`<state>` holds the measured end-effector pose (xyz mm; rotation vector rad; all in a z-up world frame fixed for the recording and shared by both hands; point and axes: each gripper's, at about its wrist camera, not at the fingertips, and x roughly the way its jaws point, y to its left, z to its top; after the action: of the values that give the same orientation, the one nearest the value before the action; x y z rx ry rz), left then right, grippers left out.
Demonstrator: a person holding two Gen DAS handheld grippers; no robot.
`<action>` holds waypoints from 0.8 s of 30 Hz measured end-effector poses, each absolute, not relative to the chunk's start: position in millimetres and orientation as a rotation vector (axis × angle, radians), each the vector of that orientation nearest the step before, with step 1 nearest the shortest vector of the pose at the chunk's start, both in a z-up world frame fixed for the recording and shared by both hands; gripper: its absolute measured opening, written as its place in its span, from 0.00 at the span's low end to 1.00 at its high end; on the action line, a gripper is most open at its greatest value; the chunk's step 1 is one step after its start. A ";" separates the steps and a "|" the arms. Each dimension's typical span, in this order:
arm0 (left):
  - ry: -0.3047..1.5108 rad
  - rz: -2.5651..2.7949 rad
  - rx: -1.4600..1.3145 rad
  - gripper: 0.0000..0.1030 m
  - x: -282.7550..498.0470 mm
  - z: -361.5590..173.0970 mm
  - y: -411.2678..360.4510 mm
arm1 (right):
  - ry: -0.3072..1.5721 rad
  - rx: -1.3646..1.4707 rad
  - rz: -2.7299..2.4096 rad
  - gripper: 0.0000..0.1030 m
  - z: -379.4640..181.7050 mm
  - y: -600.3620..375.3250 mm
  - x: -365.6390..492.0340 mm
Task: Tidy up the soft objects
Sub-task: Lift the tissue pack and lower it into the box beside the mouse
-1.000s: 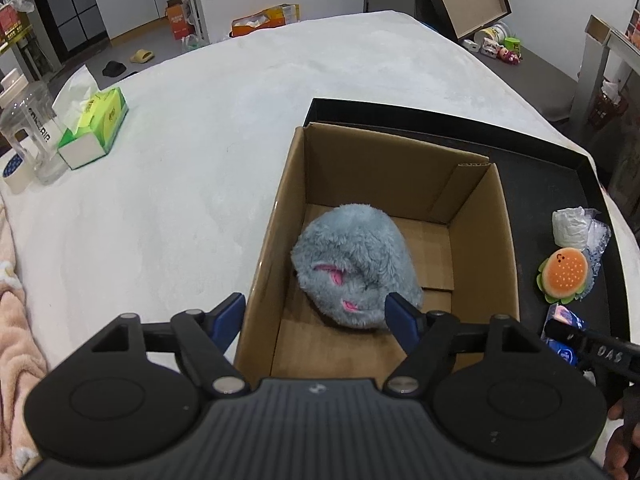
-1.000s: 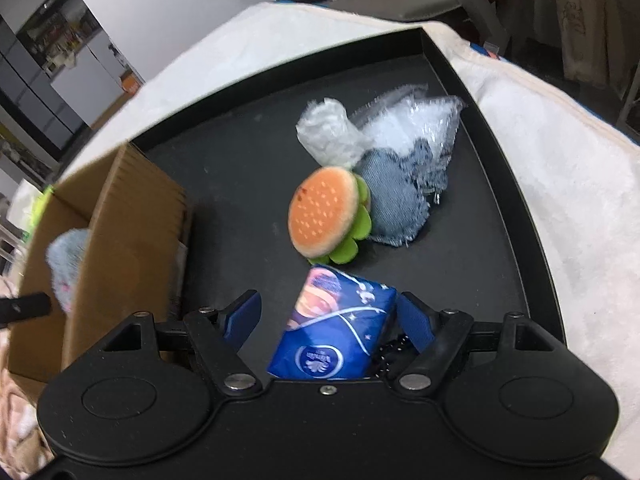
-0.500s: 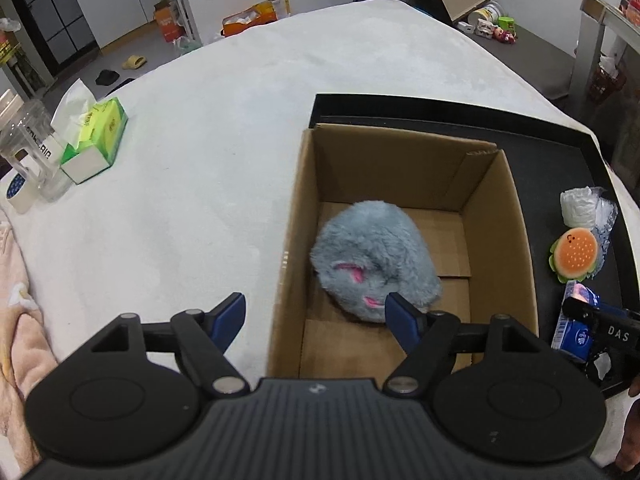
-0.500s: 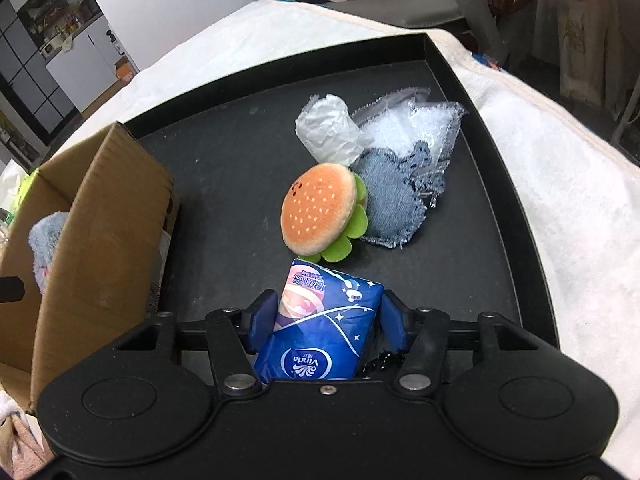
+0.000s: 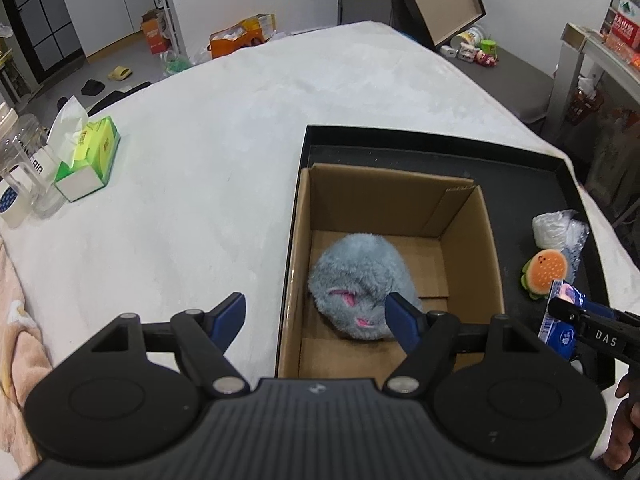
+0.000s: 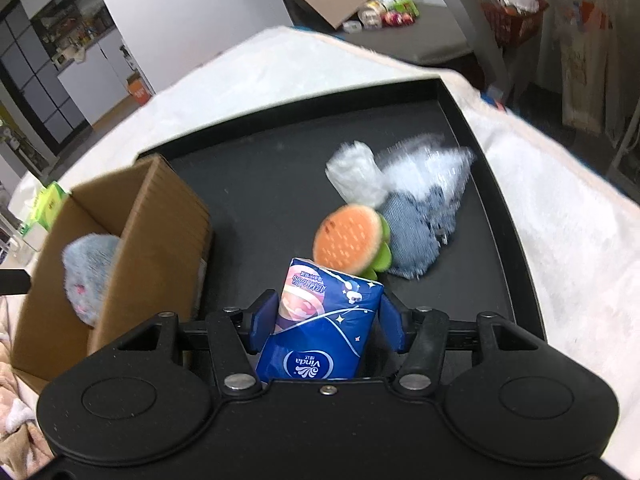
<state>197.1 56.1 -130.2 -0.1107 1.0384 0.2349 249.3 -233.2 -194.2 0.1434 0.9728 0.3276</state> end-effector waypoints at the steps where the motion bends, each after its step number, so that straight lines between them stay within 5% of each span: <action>1: 1.034 0.230 -0.112 0.73 197.0 -128.8 56.7 | 0.962 0.138 0.328 0.52 -190.6 -232.2 248.6; 24: 0.944 0.163 -0.191 0.72 174.9 -130.7 88.2 | 0.807 0.068 0.327 0.52 -115.1 -199.9 236.0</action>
<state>174.9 88.2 -130.7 -0.1908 0.9439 0.1628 236.0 -199.9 -115.1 0.0684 0.8069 0.3267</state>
